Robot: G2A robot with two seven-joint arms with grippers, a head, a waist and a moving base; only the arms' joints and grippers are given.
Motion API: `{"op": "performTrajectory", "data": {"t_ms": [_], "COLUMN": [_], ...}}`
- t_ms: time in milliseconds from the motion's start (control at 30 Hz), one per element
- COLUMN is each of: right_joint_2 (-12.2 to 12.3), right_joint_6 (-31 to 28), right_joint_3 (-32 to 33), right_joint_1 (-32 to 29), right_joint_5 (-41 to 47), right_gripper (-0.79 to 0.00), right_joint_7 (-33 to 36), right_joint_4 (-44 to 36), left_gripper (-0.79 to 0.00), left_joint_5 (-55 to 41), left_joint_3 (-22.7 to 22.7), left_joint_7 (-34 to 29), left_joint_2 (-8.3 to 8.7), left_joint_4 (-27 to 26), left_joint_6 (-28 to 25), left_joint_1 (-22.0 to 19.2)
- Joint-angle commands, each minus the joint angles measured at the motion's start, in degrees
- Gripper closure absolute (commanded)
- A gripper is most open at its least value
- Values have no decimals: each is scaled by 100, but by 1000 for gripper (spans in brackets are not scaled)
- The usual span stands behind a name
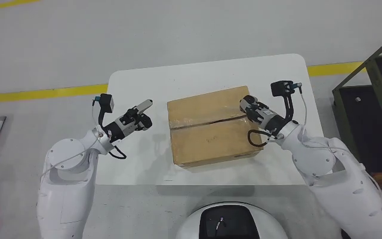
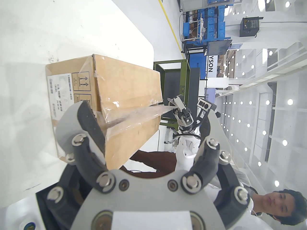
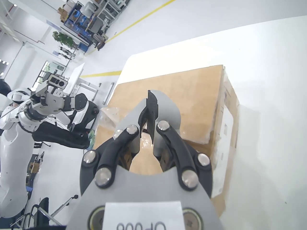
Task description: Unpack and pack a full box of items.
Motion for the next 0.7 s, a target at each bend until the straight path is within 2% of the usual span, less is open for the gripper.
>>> {"op": "performTrajectory", "data": {"t_ms": [0, 267, 367, 567, 667], "right_joint_2": [0, 0, -17, -46, -80], "right_joint_6": [-11, -11, -23, 731, 1338], "right_joint_3": [-1, -1, 38, 26, 17], "right_joint_1": [2, 2, -104, -257, -291], "right_joint_5": [4, 4, 305, 545, 762], "right_gripper": [0, 0, 0, 0, 0], "right_joint_7": [-2, -2, -103, 25, -15], "right_joint_4": [2, 2, -77, -534, -682], "left_gripper": [-785, -785, -785, -785, -785], "left_joint_5": [0, 0, 0, 0, 0], "left_joint_3": [0, 0, 0, 0, 0], "left_joint_7": [0, 0, 0, 0, 0], "left_joint_2": [0, 0, 0, 0, 0], "left_joint_4": [0, 0, 0, 0, 0], "left_joint_6": [0, 0, 0, 0, 0], "left_joint_1": [0, 0, 0, 0, 0]}}
